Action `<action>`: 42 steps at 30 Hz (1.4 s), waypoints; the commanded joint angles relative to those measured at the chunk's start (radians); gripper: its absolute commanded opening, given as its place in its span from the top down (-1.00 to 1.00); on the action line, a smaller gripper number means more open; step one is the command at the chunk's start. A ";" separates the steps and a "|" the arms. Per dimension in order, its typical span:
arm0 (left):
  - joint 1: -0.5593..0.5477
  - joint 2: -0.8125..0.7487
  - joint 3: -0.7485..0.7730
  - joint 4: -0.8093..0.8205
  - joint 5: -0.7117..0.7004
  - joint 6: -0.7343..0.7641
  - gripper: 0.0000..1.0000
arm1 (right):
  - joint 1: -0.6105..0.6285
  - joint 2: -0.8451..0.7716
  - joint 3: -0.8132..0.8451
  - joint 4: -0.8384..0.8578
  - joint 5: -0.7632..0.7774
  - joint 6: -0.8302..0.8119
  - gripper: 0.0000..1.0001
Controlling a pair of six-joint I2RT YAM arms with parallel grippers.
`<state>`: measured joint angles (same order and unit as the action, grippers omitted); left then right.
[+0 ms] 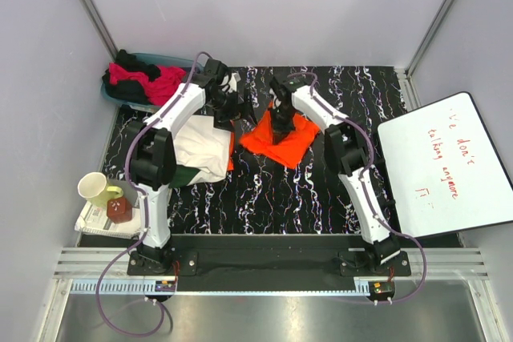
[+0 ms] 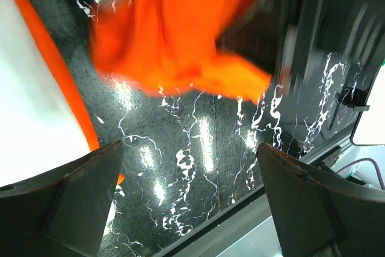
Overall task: Fold and stack the t-shirts
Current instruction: Put the neatly folded tshirt into the corner of the board with the left arm
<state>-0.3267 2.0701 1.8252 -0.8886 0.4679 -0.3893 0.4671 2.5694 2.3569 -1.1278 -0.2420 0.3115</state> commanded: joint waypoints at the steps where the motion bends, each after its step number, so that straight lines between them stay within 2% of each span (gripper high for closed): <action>1: 0.006 -0.004 0.062 0.017 0.015 0.007 -0.98 | 0.061 -0.141 -0.233 -0.093 0.026 -0.071 1.00; 7: 0.003 0.042 0.071 0.020 0.069 0.007 -0.98 | 0.061 -0.314 -0.464 -0.043 0.124 -0.075 1.00; 15: -0.008 0.045 -0.039 0.100 0.149 0.003 -0.98 | 0.061 -0.462 -0.421 0.032 0.141 -0.019 1.00; 23: -0.038 0.030 -0.271 0.318 0.271 -0.092 -0.95 | 0.061 -0.414 -0.419 0.036 0.159 -0.022 1.00; 38: -0.126 0.130 -0.265 0.352 0.233 -0.121 -0.95 | 0.059 -0.357 -0.444 0.040 0.204 -0.018 1.00; 42: -0.152 0.157 -0.262 0.352 0.207 -0.118 -0.87 | 0.059 -0.351 -0.452 0.048 0.199 -0.011 1.00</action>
<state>-0.4461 2.1708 1.5509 -0.5613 0.7292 -0.5121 0.5293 2.2101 1.9106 -1.0962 -0.0639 0.2852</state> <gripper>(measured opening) 0.957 0.009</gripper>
